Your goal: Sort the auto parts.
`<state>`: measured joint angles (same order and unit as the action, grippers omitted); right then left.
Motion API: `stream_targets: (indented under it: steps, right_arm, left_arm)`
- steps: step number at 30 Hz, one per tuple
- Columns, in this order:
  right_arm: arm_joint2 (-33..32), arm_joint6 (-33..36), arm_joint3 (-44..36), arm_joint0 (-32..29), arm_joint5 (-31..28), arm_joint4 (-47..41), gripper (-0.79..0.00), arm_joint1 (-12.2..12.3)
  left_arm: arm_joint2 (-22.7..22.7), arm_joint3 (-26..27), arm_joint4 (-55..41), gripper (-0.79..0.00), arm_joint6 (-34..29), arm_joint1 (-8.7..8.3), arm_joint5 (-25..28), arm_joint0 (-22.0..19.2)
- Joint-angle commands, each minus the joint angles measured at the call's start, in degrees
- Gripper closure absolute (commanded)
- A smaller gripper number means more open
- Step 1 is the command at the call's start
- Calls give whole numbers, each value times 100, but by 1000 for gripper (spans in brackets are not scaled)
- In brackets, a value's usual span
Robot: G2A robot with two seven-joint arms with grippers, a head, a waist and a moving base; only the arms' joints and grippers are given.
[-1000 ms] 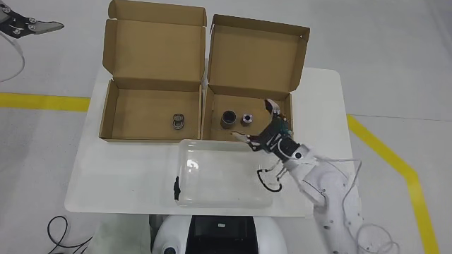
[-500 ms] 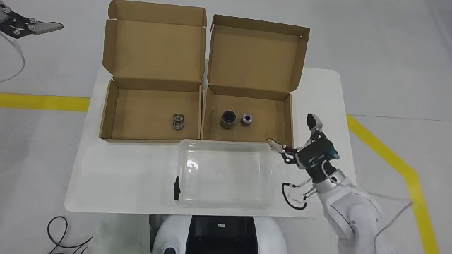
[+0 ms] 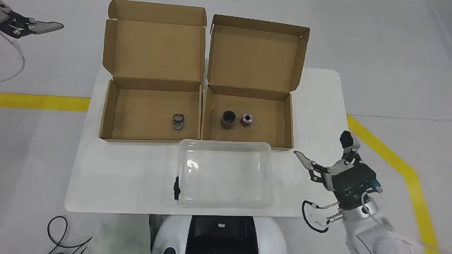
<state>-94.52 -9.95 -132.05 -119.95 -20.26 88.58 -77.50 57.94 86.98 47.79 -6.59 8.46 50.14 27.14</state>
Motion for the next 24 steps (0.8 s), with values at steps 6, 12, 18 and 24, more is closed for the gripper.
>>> stream_targets:
  steps: [6,12,18,24]
  right_arm:
    - [-138,-14,-159,-287,275,-108,-785,9]
    - [-247,-382,-122,-534,198,-204,-785,30]
    - [-275,-391,-120,-549,172,-212,-785,35]
    - [-273,-389,-121,-548,175,-210,-785,34]
  left_arm:
    - [0,0,0,-785,0,0,0,0]
    - [0,0,0,-785,0,0,0,0]
    - [0,0,0,-784,0,0,0,0]
    - [0,0,0,-784,0,0,0,0]
